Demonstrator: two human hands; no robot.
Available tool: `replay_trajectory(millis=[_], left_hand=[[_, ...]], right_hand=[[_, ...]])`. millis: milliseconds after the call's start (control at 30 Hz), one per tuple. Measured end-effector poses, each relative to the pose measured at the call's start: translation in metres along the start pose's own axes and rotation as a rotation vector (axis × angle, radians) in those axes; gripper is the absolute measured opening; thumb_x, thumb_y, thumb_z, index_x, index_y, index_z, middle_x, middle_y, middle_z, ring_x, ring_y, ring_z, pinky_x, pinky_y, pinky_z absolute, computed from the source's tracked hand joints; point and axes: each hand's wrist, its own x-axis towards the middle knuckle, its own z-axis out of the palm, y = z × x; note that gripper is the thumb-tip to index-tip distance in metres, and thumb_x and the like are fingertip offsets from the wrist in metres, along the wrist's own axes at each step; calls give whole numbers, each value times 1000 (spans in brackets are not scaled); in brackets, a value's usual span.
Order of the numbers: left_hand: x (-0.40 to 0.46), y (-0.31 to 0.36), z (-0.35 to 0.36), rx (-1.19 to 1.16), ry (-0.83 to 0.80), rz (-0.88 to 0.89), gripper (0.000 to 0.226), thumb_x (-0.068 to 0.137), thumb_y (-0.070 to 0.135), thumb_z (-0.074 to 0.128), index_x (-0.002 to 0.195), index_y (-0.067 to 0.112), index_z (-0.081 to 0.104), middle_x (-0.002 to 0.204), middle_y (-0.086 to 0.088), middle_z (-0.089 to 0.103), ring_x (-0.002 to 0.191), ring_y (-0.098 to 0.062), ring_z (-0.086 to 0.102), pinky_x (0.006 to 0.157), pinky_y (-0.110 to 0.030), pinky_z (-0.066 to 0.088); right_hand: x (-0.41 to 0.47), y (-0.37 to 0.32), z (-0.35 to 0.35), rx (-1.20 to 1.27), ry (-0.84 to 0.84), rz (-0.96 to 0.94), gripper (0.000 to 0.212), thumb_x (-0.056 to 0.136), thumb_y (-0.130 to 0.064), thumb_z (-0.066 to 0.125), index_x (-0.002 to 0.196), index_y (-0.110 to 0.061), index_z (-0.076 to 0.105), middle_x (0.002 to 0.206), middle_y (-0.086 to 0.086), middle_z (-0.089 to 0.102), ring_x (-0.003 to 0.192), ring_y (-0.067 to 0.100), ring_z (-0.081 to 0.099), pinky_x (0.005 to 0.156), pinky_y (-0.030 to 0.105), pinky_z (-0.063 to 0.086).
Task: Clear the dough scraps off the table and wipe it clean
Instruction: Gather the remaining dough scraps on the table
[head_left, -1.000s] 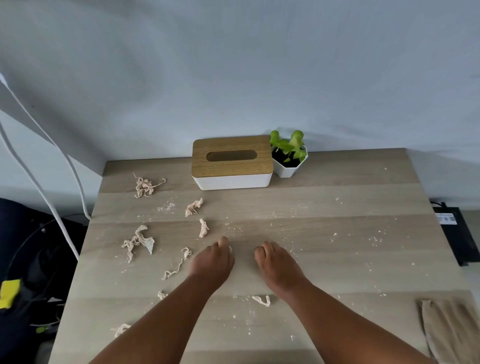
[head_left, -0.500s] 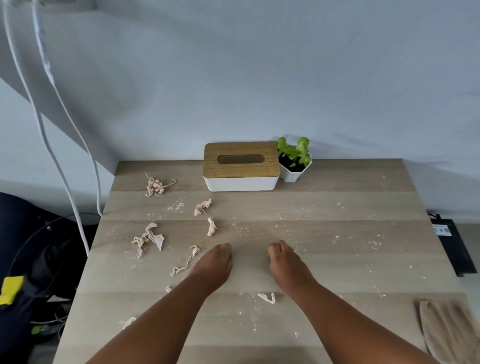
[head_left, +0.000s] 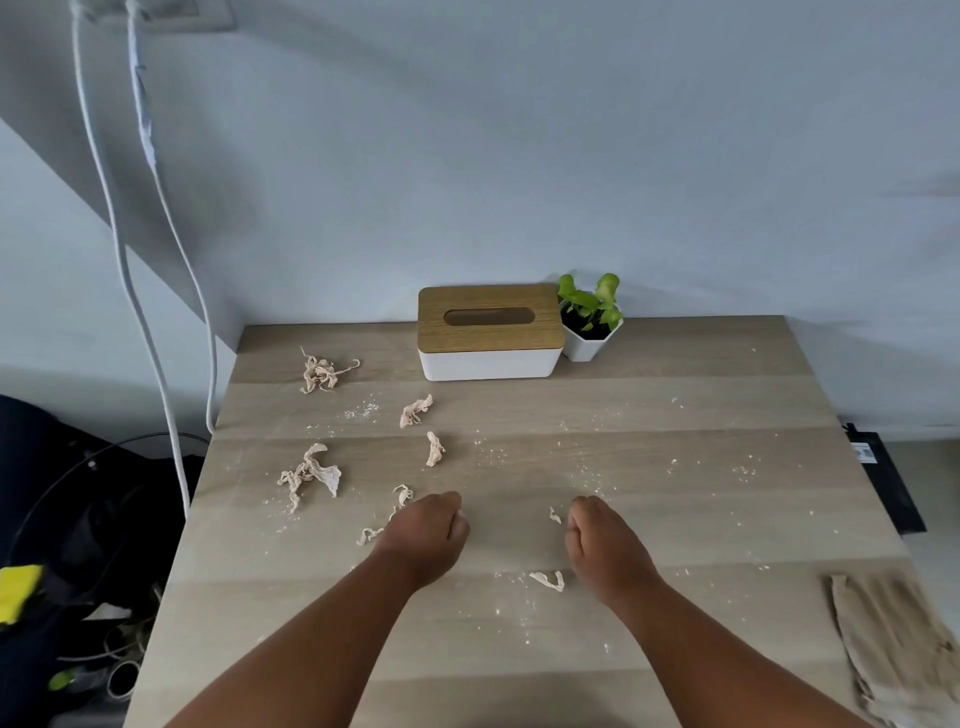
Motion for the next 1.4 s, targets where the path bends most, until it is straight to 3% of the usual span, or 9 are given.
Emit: replay_trajectory(millis=[267,400,500,700,967,1100,1200,1300,1400], left_hand=[[-2,-13,-4,45,-25,19,19,97,18,46,80,21,38,65,5,38,65,-24,42,60,-34,24],[-9,-19,-7,88,-39,31,16,97,19,44,82,20,39,66,3,39,67,-25,43,60,-34,25],[-15,-26,-8,85,-45,29,16,97,20,43,81,20,38,72,2,46,69,-25,44,61,-36,29],[-21,-37,-9,97,-37,24,16,97,21,43,82,20,38,69,1,43,71,-29,47,62,-37,29],[-23,-43,-7,41,6,26,12,96,25,44,85,22,39,69,2,47,67,-28,46,60,-36,33],[-24,-42,-1,28,15,14,10,94,28,43,86,23,39,71,2,49,68,-28,47,61,-35,35],[-27,-39,5,45,53,9,7,93,31,44,89,26,41,79,0,58,74,-32,56,62,-34,34],[-33,-35,11,65,81,12,6,92,32,44,93,26,45,84,-1,64,77,-34,61,63,-34,36],[-38,-33,13,90,87,43,9,95,31,43,95,23,47,83,-3,65,77,-36,62,64,-37,44]], right_hand=[[-2,-6,2,17,3,92,15,91,-1,50,93,-11,60,93,5,59,88,28,58,75,38,44],[5,-15,6,-2,61,85,7,97,-14,55,97,-11,61,99,6,61,95,27,58,80,36,47],[12,-18,11,-49,40,124,18,102,-27,54,108,-13,63,112,4,58,108,25,56,88,35,49],[14,-22,22,-130,-29,188,19,104,-18,45,116,-12,58,122,7,53,114,26,54,90,33,48],[0,-25,19,30,78,248,10,94,-4,45,99,-9,51,93,9,59,86,34,60,66,34,39],[-15,-18,17,14,67,197,24,93,0,46,111,-6,60,106,10,61,93,28,60,77,31,42],[-28,-13,14,16,64,152,17,94,-2,51,103,-6,65,105,11,61,100,31,62,86,39,49],[-39,-10,14,4,102,125,12,94,-5,55,95,-4,67,99,12,61,93,33,62,83,40,50],[-46,-8,15,-20,75,119,18,95,-5,53,104,-5,68,104,12,63,99,33,63,85,38,48]])
